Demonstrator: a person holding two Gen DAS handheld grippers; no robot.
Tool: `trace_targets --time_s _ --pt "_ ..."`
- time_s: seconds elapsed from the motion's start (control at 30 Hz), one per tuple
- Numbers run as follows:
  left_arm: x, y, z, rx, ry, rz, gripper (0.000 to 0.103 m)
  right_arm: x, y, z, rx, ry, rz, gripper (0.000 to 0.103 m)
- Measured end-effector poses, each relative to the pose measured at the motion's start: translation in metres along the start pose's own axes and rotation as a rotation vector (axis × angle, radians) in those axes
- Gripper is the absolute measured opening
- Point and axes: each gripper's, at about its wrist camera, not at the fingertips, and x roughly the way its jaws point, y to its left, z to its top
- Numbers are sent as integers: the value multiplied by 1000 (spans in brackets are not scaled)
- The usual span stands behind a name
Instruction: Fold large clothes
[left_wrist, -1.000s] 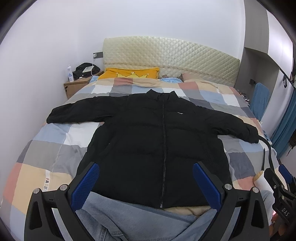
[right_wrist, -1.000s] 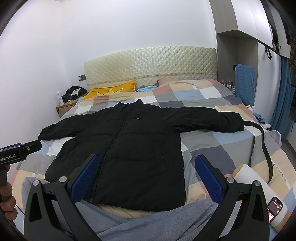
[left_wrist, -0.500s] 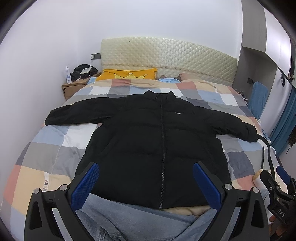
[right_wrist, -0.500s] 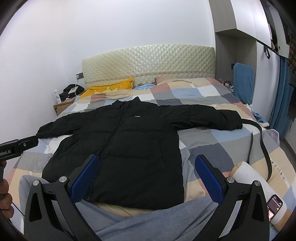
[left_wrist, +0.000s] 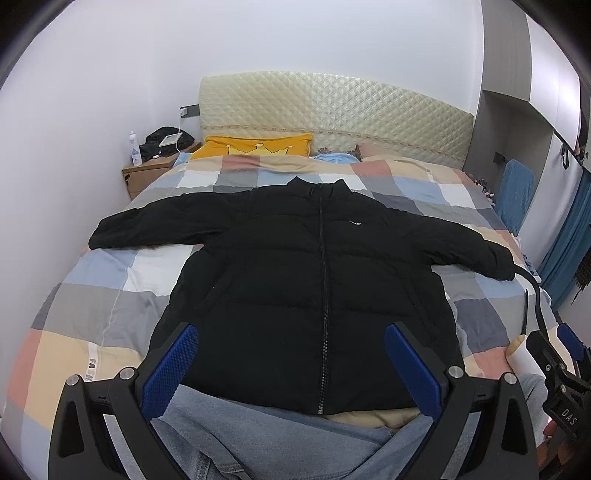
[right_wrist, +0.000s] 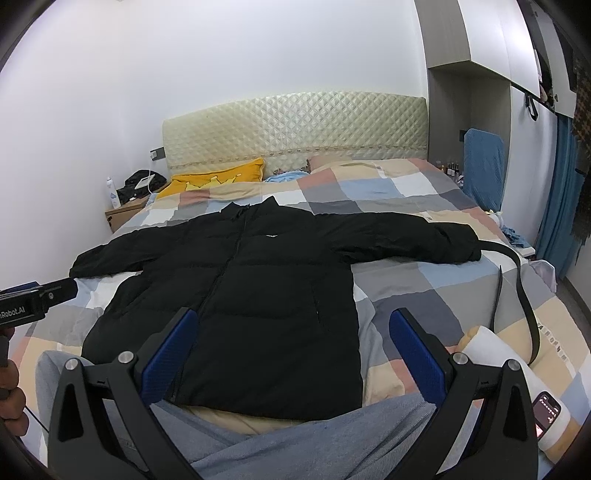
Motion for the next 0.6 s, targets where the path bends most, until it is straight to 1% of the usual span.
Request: trace_targets --time_s 0.6 --pt "6 -3 2 7 16 -9 102 1 2 4 4 -3 0 103"
